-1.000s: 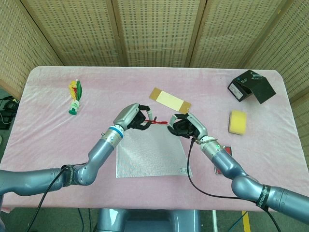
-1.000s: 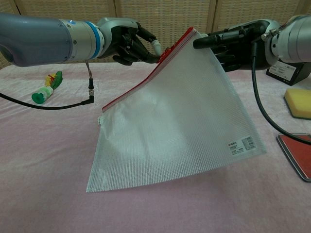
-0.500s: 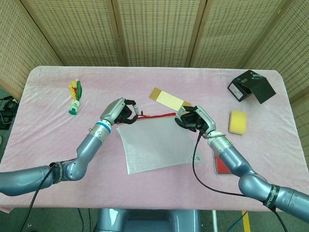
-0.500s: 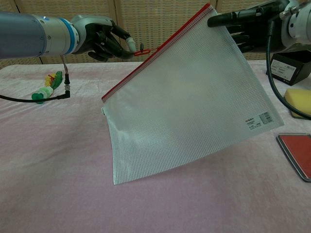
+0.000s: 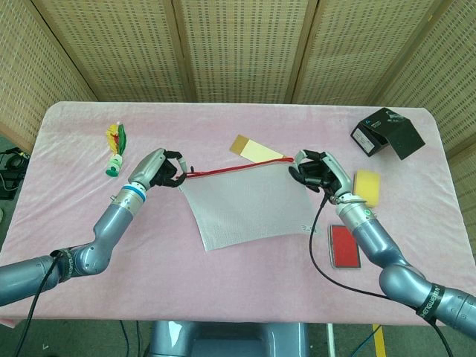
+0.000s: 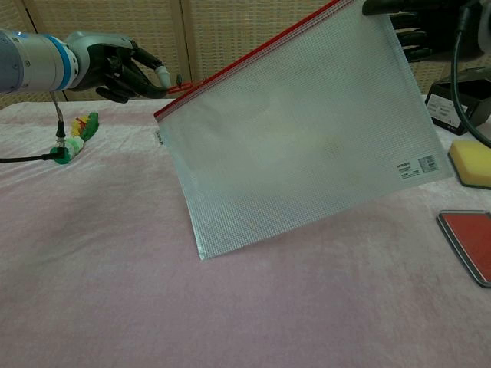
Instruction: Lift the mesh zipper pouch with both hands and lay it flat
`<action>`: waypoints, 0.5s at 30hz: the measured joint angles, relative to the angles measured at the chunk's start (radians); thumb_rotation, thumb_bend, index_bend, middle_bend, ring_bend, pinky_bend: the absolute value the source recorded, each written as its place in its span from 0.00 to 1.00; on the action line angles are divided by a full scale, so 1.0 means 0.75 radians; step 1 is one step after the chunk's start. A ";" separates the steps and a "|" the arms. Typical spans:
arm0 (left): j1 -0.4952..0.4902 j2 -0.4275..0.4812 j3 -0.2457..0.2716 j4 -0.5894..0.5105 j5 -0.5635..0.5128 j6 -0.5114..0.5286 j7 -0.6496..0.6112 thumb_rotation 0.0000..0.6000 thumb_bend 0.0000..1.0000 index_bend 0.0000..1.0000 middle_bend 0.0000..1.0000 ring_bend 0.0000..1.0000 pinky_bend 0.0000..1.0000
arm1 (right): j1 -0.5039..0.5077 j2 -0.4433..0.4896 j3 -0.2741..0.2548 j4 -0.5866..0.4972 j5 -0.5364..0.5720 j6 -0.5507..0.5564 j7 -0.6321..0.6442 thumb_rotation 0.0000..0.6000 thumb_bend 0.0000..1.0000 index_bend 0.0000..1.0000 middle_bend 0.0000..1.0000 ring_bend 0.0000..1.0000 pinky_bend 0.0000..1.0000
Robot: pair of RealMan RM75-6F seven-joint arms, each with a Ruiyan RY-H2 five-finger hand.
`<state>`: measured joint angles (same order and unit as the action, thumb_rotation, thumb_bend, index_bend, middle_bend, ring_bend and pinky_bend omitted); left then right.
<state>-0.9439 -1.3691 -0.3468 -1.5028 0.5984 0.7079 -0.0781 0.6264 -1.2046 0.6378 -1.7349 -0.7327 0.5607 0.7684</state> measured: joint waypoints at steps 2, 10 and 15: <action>0.006 0.006 0.006 0.010 0.009 -0.006 -0.003 1.00 0.73 0.86 0.98 0.91 1.00 | -0.003 0.003 -0.003 0.006 0.003 0.004 0.002 1.00 0.90 0.81 0.97 0.96 1.00; 0.004 0.044 0.034 0.032 -0.031 -0.036 0.023 1.00 0.73 0.86 0.97 0.91 1.00 | -0.016 -0.005 -0.020 0.034 0.003 0.031 0.007 1.00 0.90 0.81 0.97 0.96 1.00; -0.023 0.078 0.067 0.037 -0.108 -0.048 0.086 1.00 0.74 0.86 0.98 0.91 1.00 | -0.016 -0.010 -0.024 0.053 0.013 0.048 0.006 1.00 0.91 0.81 0.97 0.96 1.00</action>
<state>-0.9608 -1.3110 -0.2968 -1.4754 0.5175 0.6717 -0.0134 0.6144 -1.2121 0.6194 -1.6954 -0.7231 0.5965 0.7732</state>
